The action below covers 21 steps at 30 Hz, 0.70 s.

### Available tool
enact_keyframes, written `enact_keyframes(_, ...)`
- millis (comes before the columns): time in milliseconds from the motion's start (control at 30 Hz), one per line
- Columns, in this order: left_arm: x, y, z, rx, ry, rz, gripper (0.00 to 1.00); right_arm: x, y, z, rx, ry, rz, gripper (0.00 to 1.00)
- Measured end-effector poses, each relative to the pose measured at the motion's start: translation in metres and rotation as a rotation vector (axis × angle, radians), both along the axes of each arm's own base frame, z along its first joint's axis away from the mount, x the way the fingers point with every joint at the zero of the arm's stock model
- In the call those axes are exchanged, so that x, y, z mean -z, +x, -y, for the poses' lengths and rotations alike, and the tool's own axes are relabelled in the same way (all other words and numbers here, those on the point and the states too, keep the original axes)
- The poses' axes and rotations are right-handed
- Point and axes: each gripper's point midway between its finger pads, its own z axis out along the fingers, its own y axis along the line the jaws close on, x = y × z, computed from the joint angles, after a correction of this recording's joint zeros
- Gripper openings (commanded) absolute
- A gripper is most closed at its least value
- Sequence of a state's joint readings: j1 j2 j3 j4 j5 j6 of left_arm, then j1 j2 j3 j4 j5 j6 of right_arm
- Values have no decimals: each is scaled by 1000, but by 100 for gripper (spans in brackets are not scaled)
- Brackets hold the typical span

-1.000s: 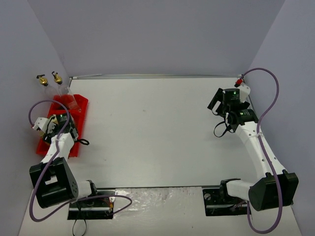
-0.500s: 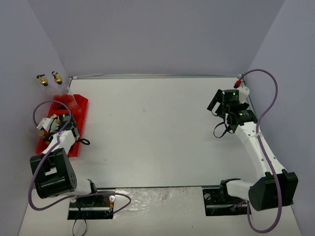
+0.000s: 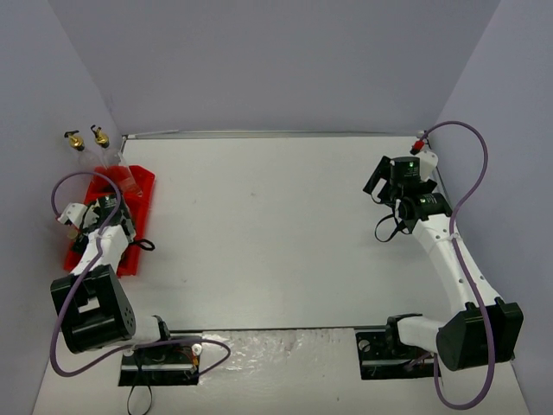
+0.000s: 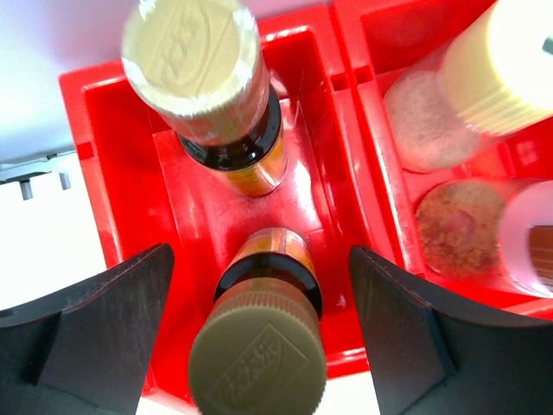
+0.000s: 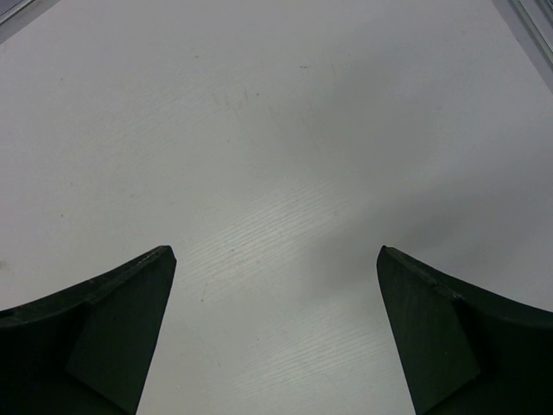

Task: Organize the condiment bottles

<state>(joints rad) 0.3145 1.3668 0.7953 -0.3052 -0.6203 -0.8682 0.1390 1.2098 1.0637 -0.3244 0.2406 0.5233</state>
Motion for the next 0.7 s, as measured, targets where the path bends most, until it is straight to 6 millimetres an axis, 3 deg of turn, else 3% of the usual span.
enact_keyframes(300, -41, 6, 5, 8, 19, 57, 80, 0, 1, -1, -4, 6, 3, 100)
enact_keyframes(467, -56, 5, 24, 40, 27, 63, 80, -1, 1, -2, -4, 9, 6, 100)
enact_keyframes(700, -57, -1, 59, 102, 39, 1, 81, -1, 1, -3, -9, 13, 6, 100)
